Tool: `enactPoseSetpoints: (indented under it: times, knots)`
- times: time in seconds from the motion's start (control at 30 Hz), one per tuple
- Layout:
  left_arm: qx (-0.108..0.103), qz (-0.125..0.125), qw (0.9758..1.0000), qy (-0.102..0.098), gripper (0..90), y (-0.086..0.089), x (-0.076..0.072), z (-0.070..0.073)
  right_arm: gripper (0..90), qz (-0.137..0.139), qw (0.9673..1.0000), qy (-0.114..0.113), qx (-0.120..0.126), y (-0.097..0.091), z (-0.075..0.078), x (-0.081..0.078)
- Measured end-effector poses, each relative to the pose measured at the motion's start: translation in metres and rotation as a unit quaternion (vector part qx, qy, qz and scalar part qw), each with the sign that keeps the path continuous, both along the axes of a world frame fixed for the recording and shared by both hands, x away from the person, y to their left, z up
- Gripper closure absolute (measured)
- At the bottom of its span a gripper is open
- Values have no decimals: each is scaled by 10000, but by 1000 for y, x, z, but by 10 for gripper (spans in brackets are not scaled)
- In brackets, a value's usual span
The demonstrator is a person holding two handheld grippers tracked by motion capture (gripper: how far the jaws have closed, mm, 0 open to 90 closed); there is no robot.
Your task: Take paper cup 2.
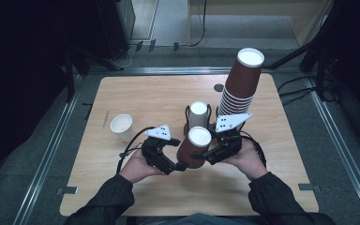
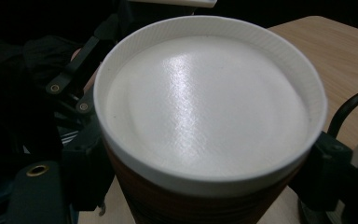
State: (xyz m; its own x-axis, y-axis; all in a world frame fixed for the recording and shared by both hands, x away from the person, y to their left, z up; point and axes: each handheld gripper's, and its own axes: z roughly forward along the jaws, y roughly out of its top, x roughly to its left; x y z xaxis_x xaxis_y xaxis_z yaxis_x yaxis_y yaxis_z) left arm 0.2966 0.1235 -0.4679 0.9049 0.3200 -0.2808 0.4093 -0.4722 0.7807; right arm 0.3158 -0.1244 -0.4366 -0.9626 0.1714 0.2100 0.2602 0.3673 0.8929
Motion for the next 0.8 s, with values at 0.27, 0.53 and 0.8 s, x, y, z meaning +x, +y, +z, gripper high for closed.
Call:
enactPoseSetpoints:
  times: [0.27,0.53,0.8]
  knots:
    - [-17,-45,9999,-117,0,-10,-3,-4,206,120,9996,102,215,10,1,-3]
    - [-173,-70,9993,-335,83,-6,-6,2,206,139,9976,350,586,11,-2,-1]
    - [10,-276,9992,-282,129,-1,-2,6,137,80,9980,503,381,9,-1,1]
